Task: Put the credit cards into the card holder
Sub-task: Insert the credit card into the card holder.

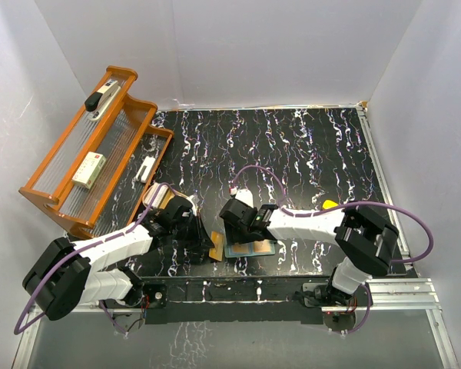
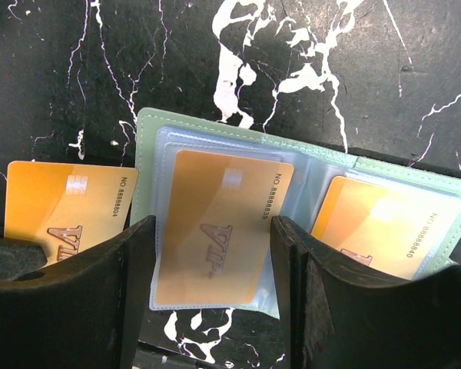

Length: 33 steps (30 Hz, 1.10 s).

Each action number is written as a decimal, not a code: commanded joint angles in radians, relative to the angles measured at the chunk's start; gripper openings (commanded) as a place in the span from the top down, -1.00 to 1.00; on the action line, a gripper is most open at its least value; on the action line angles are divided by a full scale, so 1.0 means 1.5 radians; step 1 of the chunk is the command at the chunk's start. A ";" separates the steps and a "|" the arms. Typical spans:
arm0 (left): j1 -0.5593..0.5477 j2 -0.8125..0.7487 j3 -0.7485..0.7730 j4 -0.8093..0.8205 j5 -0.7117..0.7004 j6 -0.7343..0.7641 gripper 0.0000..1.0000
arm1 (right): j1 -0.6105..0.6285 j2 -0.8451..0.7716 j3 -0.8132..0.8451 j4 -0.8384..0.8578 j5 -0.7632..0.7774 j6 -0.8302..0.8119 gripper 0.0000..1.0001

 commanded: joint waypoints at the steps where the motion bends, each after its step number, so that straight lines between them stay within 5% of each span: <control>1: -0.003 -0.007 0.000 -0.037 -0.023 0.016 1.00 | -0.004 -0.028 -0.006 0.011 0.026 0.002 -0.12; 33: -0.004 0.014 0.000 -0.035 -0.025 0.017 1.00 | -0.004 -0.085 0.029 -0.102 0.136 0.003 -0.11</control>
